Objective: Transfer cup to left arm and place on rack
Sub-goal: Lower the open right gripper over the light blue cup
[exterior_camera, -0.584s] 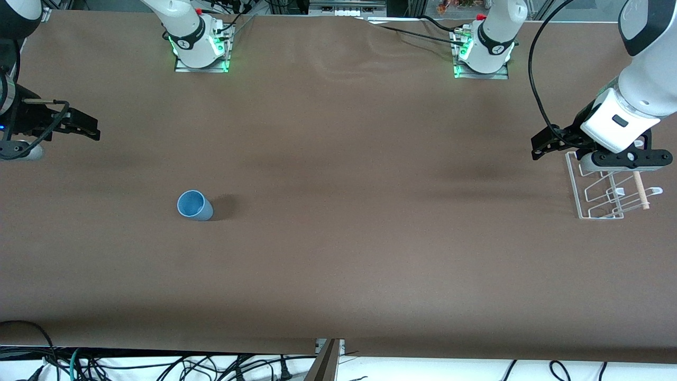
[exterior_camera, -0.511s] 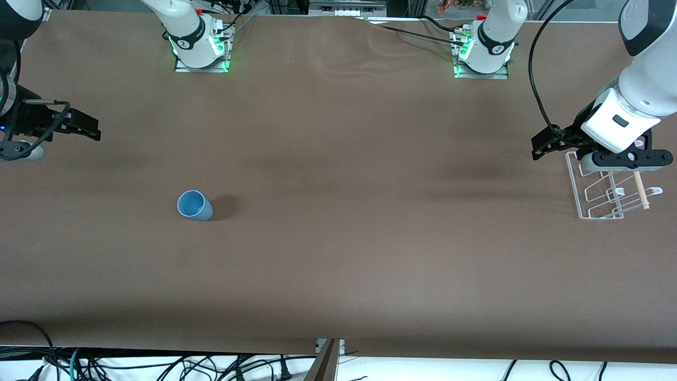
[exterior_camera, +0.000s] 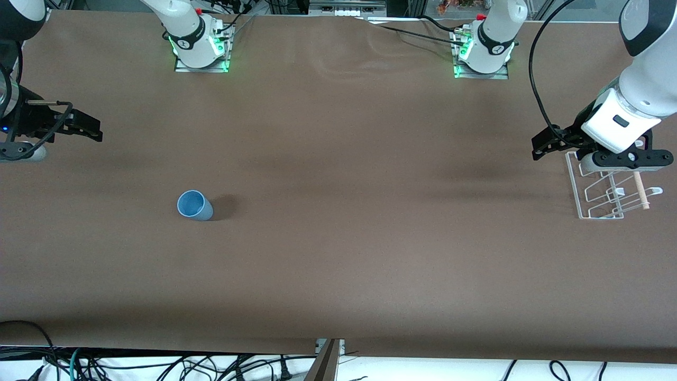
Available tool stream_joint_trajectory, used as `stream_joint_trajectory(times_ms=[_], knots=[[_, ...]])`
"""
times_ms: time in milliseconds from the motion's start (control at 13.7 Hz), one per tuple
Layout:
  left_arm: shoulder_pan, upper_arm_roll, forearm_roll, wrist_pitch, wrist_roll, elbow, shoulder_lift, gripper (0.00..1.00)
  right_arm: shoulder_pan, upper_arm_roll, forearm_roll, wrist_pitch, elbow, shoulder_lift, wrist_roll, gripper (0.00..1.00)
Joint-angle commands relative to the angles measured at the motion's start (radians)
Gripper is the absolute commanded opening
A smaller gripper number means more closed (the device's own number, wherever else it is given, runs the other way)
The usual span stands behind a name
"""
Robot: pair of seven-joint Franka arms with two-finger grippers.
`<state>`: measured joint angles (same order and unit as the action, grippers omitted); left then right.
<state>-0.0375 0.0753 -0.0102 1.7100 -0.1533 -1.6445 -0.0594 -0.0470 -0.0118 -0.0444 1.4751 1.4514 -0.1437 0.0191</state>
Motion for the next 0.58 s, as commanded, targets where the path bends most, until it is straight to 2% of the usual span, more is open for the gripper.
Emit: stream_joint_trajectory(times_ms=[0,511], knots=[[0.001,-0.005,-0.01,-0.013,0.003,0.031,-0.014,1.0,0.004,0.007,0.012,0.014,-0.005,-0.045,-0.011,1.0],[-0.002,0.003,-0.01,-0.013,0.003,0.031,-0.014,1.0,-0.013,0.007,0.018,0.203,0.009,-0.195,-0.013,1.0]])
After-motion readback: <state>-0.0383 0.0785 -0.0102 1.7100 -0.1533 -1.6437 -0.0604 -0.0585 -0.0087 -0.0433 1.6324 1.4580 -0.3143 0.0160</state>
